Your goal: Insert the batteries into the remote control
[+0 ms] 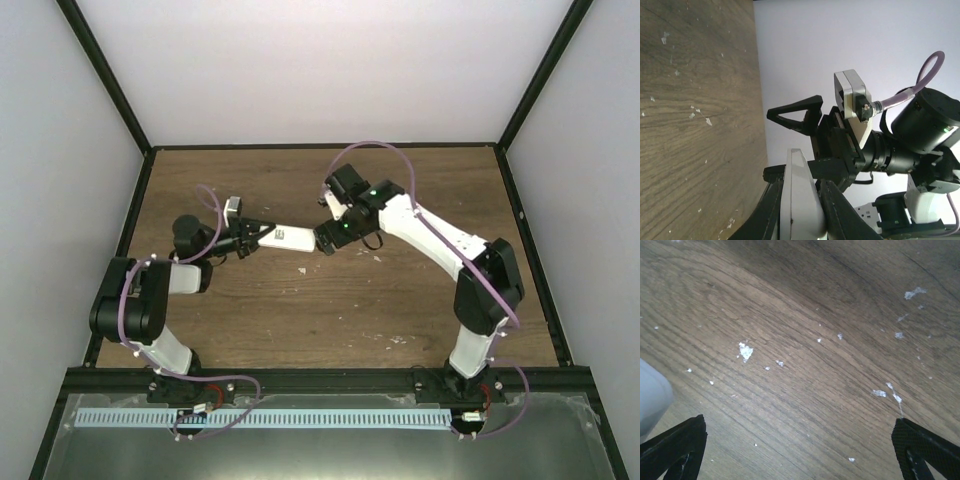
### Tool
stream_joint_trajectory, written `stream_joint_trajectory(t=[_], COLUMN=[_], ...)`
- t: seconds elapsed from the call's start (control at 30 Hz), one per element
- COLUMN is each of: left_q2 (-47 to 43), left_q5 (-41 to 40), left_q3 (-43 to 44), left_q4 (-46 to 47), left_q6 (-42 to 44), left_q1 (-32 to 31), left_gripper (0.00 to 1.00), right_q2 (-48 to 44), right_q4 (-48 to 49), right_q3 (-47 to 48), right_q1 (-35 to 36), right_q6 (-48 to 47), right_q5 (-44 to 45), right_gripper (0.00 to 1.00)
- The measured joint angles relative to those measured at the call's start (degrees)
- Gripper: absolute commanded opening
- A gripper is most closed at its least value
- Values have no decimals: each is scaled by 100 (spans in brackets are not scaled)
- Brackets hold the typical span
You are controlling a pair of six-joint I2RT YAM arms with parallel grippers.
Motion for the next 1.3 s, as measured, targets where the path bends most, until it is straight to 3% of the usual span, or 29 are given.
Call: stream_joint_trajectory(t=[0.23, 0.37, 0.53, 0.83, 1.3], left_q2=[-63, -166, -363, -575, -352], left_q5=[149, 245, 391, 774, 1182], left_q3=[0, 0, 0, -15, -133], left_q4=[-98, -273, -599, -579, 907], left_q6=[24, 109, 254, -17, -1213], left_q1=[-7, -7, -48, -350, -614], left_gripper=[0, 0, 0, 0, 0], right_q2=[-925, -1335, -1366, -780, 118], right_q4=[494, 723, 876, 833, 439], right_q3=[-1093, -1165, -1102, -723, -603], right_q1=[-885, -1521, -1827, -1867, -1338], right_q6=[-448, -793, -992, -1032, -1222], right_q5=[-859, -1670, -2933, -4929, -6065], right_gripper=[97, 98, 99, 98, 90])
